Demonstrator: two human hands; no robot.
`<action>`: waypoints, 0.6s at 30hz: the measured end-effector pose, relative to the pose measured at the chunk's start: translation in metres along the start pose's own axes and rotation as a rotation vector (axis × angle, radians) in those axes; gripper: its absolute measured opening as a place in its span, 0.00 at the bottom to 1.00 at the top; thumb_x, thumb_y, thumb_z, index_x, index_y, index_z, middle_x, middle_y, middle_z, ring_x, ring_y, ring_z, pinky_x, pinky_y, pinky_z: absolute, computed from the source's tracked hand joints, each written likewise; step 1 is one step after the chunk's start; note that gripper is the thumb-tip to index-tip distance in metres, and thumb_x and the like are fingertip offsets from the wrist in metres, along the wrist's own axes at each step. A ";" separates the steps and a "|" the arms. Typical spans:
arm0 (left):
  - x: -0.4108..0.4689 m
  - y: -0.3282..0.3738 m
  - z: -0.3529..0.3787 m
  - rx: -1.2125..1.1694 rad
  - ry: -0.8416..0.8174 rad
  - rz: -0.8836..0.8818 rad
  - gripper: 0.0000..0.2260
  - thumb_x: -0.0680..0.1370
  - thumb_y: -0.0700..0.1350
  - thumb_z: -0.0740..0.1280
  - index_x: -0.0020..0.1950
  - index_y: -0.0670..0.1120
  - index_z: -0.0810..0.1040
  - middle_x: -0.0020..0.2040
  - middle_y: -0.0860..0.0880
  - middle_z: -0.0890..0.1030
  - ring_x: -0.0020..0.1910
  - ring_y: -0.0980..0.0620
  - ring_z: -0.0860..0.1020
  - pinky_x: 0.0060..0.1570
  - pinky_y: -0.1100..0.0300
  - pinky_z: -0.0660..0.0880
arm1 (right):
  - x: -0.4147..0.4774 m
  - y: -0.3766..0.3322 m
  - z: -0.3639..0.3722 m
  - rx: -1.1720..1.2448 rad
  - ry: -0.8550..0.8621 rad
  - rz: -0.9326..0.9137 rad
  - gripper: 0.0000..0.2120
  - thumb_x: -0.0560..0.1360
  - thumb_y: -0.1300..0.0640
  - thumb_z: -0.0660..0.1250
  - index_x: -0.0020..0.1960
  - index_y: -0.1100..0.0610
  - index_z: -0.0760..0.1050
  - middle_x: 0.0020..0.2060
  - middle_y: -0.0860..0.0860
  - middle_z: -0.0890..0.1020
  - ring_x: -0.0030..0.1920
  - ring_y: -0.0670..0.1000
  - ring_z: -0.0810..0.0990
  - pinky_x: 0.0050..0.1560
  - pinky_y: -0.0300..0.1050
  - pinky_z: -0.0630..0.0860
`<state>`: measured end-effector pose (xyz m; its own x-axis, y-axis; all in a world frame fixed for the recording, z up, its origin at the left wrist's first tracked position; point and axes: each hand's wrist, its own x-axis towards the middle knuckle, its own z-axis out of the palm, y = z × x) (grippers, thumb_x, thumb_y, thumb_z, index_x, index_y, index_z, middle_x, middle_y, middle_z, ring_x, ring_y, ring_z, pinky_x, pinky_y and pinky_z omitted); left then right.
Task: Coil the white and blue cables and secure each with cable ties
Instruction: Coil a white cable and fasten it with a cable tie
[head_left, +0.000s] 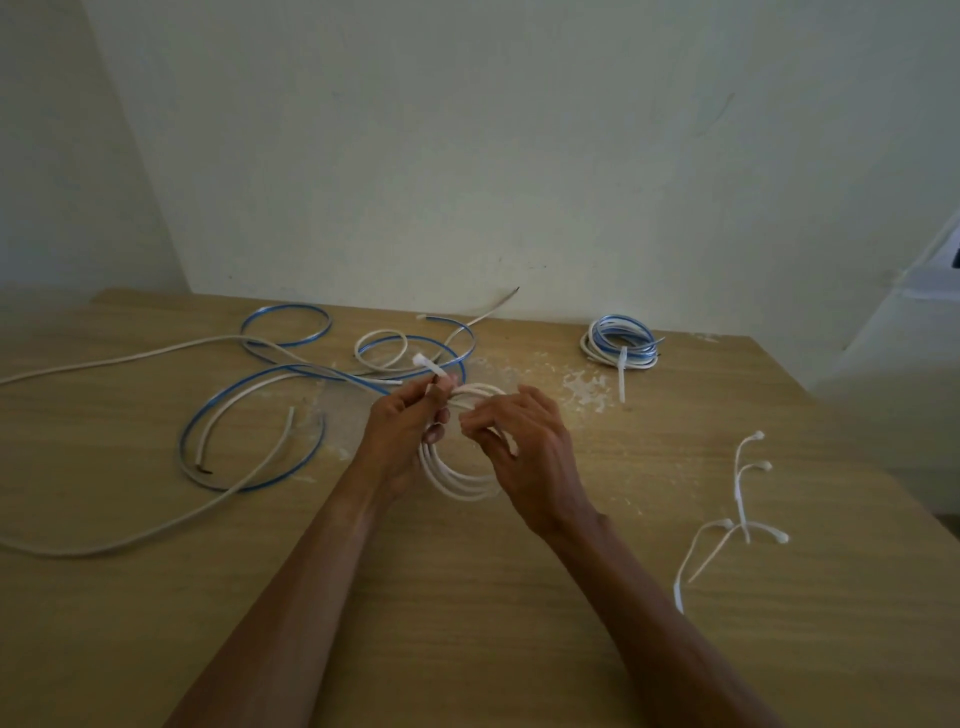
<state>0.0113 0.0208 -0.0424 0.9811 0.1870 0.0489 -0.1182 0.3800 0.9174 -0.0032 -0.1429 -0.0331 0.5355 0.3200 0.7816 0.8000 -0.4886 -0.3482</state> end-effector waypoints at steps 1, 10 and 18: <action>0.000 -0.001 -0.001 0.108 0.021 0.075 0.09 0.79 0.41 0.69 0.55 0.37 0.83 0.34 0.49 0.78 0.32 0.54 0.71 0.29 0.63 0.66 | 0.000 -0.001 0.000 0.005 -0.004 0.016 0.02 0.74 0.59 0.73 0.46 0.54 0.83 0.45 0.45 0.85 0.49 0.46 0.82 0.65 0.49 0.71; -0.006 -0.001 0.013 0.634 -0.009 0.482 0.10 0.76 0.48 0.73 0.54 0.45 0.86 0.46 0.52 0.87 0.47 0.57 0.84 0.48 0.59 0.80 | 0.020 -0.011 -0.012 0.643 0.182 0.598 0.08 0.71 0.66 0.77 0.45 0.55 0.82 0.38 0.50 0.87 0.40 0.48 0.87 0.43 0.39 0.81; -0.009 0.002 0.015 0.787 -0.146 0.597 0.06 0.79 0.41 0.71 0.55 0.42 0.83 0.45 0.50 0.85 0.45 0.60 0.82 0.44 0.68 0.76 | 0.022 -0.007 -0.007 0.457 0.120 0.533 0.10 0.75 0.59 0.74 0.55 0.50 0.83 0.42 0.46 0.87 0.41 0.45 0.85 0.41 0.42 0.80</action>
<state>0.0042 0.0061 -0.0351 0.8094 0.0184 0.5870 -0.5148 -0.4586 0.7243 0.0009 -0.1380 -0.0097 0.8728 0.0281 0.4872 0.4852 -0.1557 -0.8604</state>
